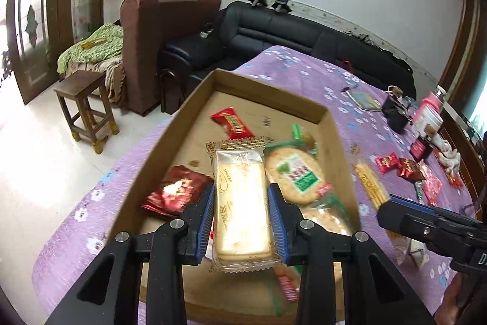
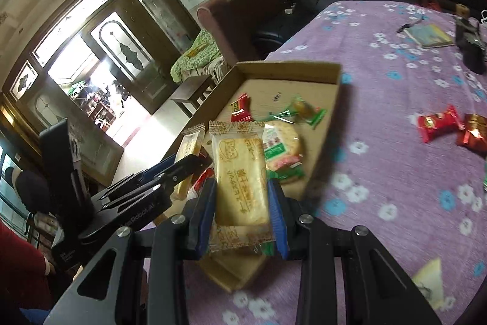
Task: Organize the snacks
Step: 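Carry the cake packet over the box and open the left tool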
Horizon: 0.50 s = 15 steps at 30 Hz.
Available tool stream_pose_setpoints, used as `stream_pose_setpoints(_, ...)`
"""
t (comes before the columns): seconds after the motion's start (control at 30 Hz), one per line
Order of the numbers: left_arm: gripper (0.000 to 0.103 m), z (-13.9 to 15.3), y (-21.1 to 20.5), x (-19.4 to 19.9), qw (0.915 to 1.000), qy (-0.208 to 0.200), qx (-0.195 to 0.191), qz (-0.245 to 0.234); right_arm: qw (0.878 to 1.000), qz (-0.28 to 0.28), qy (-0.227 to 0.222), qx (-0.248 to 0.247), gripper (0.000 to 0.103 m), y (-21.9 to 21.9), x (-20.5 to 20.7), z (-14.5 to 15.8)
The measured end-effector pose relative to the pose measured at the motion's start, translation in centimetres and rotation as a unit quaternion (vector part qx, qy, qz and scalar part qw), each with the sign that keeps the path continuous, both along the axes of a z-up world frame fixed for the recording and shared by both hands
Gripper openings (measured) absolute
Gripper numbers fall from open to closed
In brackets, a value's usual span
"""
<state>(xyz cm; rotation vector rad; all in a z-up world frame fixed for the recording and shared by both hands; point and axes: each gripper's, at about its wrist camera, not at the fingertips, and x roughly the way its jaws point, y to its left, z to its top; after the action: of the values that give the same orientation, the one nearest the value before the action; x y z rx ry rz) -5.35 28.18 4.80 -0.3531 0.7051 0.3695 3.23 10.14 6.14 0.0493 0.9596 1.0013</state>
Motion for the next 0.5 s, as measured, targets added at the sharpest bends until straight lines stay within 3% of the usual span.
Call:
stream_pose_setpoints(0.43, 0.037, -1.4, 1.9, 0.9, 0.9999, 0.007, -0.008, 0.004, 0.999, -0.029, -0.01, -0.031, 0.034, 4.2, 2.0, -2.3)
stream_pose_setpoints(0.5, 0.042, -1.4, 2.0, 1.1, 1.0, 0.004, -0.007, 0.003, 0.999, -0.034, -0.019, -0.029, 0.04, 4.5, 2.0, -2.3)
